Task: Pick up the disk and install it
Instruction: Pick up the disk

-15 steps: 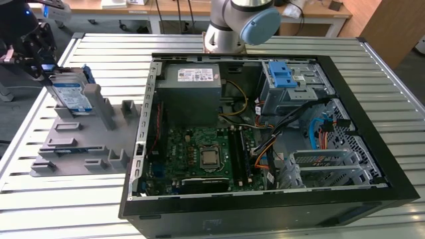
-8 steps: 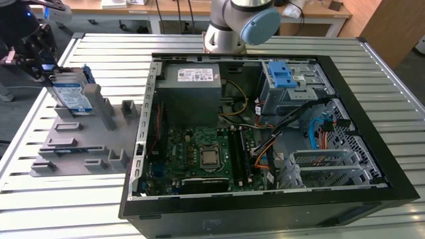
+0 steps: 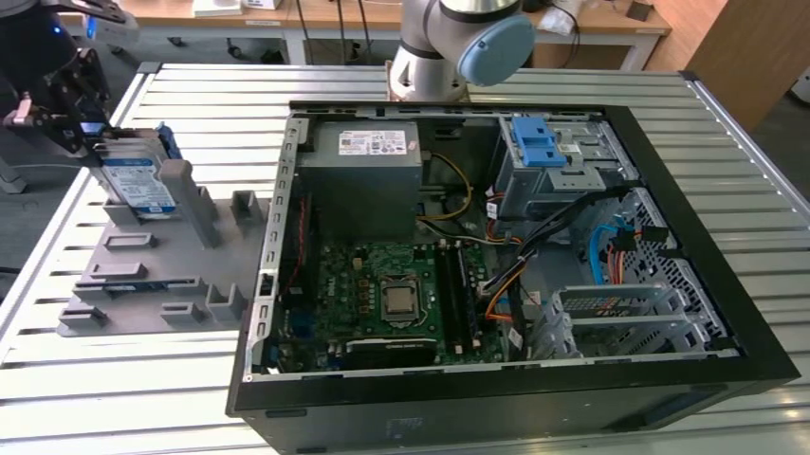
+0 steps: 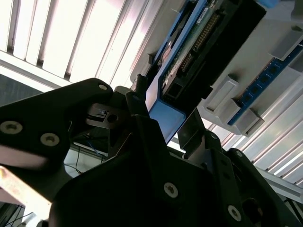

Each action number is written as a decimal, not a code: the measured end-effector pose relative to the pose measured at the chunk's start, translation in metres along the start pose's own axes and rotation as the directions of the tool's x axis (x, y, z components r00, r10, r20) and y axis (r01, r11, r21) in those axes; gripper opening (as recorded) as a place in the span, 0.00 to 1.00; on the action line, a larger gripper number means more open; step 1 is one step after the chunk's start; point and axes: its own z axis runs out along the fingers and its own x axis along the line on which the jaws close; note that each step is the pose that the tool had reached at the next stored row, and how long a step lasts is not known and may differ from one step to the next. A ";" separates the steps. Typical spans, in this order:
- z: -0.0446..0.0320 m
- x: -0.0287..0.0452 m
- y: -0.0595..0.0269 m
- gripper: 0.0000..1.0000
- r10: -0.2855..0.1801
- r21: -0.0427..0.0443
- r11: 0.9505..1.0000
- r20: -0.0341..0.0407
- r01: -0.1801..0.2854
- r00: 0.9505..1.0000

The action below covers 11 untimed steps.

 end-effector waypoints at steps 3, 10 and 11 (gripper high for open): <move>0.0015 0.0000 0.0000 0.52 -0.001 0.000 1.000 0.000 0.001 1.000; 0.0026 0.0001 0.0000 0.51 -0.001 0.000 1.000 0.000 0.001 1.000; 0.0026 0.0001 0.0000 0.44 -0.001 0.000 1.000 0.000 0.001 1.000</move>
